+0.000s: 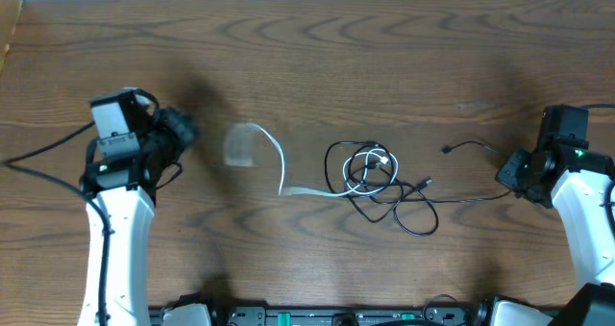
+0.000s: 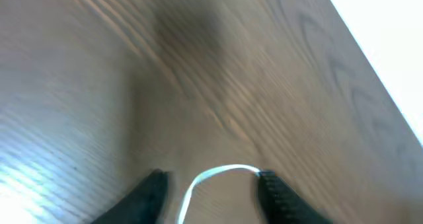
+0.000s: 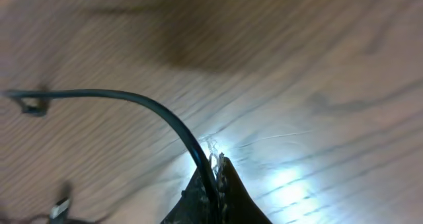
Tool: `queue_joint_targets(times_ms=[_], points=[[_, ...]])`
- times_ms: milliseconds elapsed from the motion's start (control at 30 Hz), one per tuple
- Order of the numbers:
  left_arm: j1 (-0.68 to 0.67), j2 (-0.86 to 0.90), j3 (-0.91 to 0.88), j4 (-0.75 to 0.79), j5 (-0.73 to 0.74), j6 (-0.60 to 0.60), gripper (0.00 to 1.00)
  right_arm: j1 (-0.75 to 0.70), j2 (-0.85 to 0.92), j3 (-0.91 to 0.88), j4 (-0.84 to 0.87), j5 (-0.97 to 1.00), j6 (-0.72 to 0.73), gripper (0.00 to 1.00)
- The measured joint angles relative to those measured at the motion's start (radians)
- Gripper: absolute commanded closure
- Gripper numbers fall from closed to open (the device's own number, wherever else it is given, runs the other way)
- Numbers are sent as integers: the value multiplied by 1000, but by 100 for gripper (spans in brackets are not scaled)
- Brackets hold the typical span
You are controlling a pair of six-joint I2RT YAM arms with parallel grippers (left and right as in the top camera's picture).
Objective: Untangle cables
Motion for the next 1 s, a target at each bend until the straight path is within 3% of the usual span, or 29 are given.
queue_joint_targets(times_ms=[33, 67, 233, 300, 500, 567, 667, 1000], points=[[-18, 11, 0, 0, 16, 3, 30, 0, 0, 0, 3, -24, -8, 84], [-37, 21, 0, 2, 31, 4, 30, 0, 0, 0, 3, -34, -11, 77], [-249, 118, 0, 9, 99, 40, 30, 0, 0, 0, 6, -108, -36, 51], [-321, 143, 0, 27, 105, 58, 30, 0, 0, 0, 6, -133, -45, 46], [-616, 261, 0, 137, 114, 101, 34, 15, 0, 0, 14, -224, -101, 42], [-690, 295, 0, 171, 114, 121, 27, 24, 1, 0, 14, -240, -116, 42], [-787, 335, 0, 228, 117, 162, 24, 36, 1, 0, 14, -253, -129, 42], [-941, 352, 0, 378, 27, 246, 23, 37, 1, 0, 14, -263, -141, 43]])
